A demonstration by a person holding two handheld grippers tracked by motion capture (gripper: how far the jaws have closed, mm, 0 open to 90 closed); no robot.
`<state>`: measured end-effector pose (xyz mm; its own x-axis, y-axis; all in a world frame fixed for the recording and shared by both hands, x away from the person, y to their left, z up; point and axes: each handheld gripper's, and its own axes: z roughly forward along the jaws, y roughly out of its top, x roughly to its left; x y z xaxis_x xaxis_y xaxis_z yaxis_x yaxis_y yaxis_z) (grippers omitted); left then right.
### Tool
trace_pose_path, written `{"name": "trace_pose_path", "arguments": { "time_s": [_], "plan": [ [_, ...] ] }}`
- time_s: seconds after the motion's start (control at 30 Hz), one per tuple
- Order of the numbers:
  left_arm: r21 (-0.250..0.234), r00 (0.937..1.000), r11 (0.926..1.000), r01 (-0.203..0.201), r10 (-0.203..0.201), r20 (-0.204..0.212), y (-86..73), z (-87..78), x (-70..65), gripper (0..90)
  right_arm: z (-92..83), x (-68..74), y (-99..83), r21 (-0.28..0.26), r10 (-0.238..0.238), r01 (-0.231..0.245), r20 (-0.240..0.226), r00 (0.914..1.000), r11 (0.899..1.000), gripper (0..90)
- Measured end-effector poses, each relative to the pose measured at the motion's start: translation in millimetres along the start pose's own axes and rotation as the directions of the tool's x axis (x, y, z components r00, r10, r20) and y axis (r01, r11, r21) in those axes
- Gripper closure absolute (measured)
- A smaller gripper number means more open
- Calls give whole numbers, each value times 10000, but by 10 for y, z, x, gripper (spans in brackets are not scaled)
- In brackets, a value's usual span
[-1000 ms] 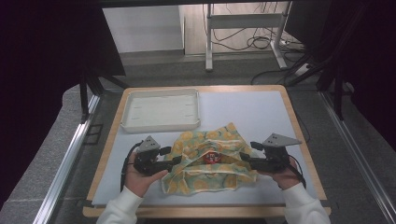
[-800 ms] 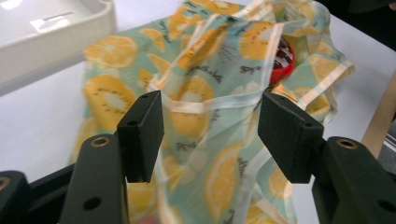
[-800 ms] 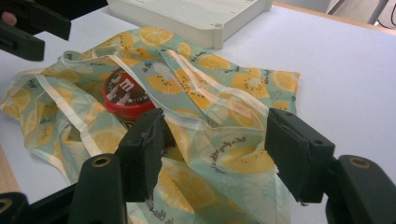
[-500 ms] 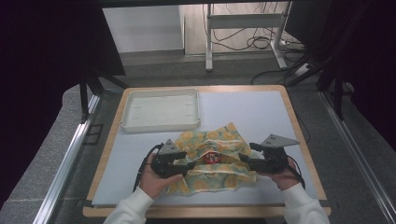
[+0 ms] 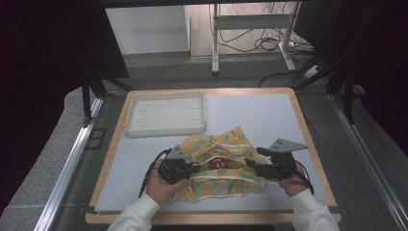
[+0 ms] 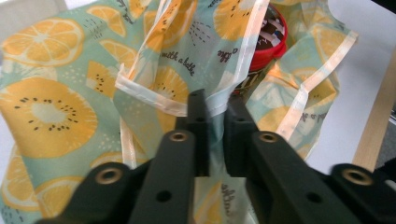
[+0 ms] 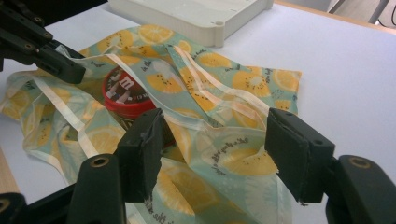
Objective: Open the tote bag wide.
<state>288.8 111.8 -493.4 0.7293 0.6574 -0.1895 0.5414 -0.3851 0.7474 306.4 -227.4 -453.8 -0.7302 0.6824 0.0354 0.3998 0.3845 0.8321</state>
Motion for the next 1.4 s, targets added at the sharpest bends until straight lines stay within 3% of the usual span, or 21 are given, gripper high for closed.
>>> {"name": "trace_pose_path", "arguments": {
  "time_s": [0.4,0.97,1.2,1.4],
  "plan": [
    [-88,9996,9996,269,-268,99,4,-29,25,900,86,55,0,470,-136,136,1,9999,9988,346],
    [-190,9990,9990,412,-408,203,8,-43,45,900,344,224,82,1125,-1025,1062,-381,9940,9880,373],
    [-319,9981,9981,526,-515,335,20,-72,58,900,406,223,86,1234,-1198,1213,-191,9926,9849,388],
    [-256,9979,9982,543,-534,359,10,-53,70,900,489,245,45,1654,-1592,1564,36,9872,9738,401]
  ]
}}
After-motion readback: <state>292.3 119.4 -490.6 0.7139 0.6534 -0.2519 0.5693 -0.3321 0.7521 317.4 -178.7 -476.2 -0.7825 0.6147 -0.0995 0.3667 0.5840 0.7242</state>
